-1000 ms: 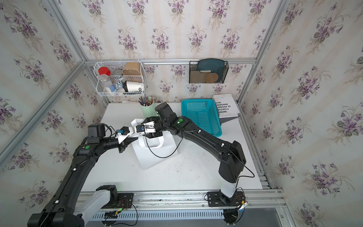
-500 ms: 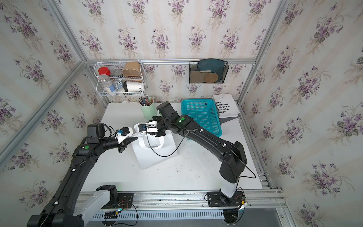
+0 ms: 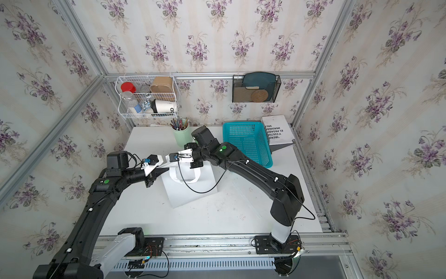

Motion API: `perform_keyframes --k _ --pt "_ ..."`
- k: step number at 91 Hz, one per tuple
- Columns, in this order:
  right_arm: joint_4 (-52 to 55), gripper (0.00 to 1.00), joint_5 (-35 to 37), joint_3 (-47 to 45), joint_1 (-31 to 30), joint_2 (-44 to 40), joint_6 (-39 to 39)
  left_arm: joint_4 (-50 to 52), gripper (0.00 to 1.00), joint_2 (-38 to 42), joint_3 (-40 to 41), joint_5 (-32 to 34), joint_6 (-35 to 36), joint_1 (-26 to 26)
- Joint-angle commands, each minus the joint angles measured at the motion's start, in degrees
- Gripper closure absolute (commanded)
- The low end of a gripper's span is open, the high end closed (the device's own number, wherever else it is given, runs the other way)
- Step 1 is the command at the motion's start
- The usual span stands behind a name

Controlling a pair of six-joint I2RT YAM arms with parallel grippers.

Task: Place the ice pack in the delivery bag
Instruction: Adjust the delivery bag at the center of the board.

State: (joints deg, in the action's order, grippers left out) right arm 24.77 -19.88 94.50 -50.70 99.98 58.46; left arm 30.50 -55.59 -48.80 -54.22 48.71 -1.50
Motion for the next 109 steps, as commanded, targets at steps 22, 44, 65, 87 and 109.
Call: perform_keyframes --k 22,44,65,87,109 --pt "-8.39 0.99 4.45 -8.6 -1.83 -4.09 -0.51 -2.76 1.0 0.22 1.22 0.13 -9.6 -0.13" --pt "-27.88 1.0 18.08 -19.83 -4.13 -5.82 -0.89 -1.6 0.66 2.28 1.5 -4.43 -11.05 -0.16" --pt "-41.86 1.0 21.67 -26.75 -4.56 -6.7 -0.54 1.57 0.51 7.15 1.01 -2.26 -11.88 -0.22" --pt "-51.5 1.0 23.58 -32.21 -4.58 -7.65 0.78 -1.42 0.39 19.22 1.04 9.45 -15.33 -0.45" --pt "-52.65 1.0 22.59 -33.91 -4.57 -7.59 0.84 -4.66 0.34 20.46 -3.03 14.22 -20.32 -1.0"
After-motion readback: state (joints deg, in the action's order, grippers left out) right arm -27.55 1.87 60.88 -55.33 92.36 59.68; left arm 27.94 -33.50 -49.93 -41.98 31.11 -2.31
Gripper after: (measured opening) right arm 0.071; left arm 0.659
